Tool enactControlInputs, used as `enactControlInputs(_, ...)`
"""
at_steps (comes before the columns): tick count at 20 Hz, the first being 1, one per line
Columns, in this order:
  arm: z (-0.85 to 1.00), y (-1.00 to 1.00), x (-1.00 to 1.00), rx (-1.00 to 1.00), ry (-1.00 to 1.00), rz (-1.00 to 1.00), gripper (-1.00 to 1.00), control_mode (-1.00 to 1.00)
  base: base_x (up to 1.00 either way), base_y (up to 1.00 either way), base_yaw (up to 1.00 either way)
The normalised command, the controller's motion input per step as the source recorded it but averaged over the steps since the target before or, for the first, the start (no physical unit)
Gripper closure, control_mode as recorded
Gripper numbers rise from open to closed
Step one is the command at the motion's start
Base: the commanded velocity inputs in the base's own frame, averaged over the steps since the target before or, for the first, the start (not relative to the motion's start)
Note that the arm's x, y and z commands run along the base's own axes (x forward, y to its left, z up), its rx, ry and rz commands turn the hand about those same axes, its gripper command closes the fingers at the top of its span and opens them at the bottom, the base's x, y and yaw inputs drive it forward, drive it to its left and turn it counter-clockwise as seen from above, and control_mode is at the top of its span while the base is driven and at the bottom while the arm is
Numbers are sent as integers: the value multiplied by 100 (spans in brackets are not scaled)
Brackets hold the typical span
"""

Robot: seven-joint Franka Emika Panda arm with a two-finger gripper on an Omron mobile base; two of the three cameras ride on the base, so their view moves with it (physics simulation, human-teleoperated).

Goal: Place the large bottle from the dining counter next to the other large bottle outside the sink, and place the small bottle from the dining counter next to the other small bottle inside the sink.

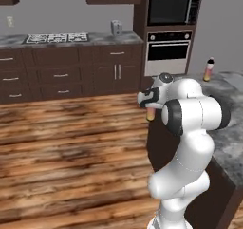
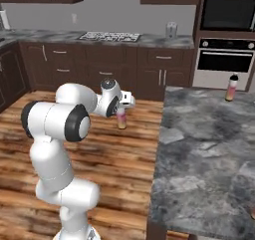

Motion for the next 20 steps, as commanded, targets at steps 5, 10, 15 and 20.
enactControlInputs(5,0,0,0,0,0,0,100,100,97,1,0)
enactControlInputs(10,0,0,0,0,0,0,100,100,100,2,0)
enactControlInputs(15,0,0,0,0,0,0,100,100,97,5,-2)
enactControlInputs(20,0,0,0,0,0,0,100,100,78,9,-7)
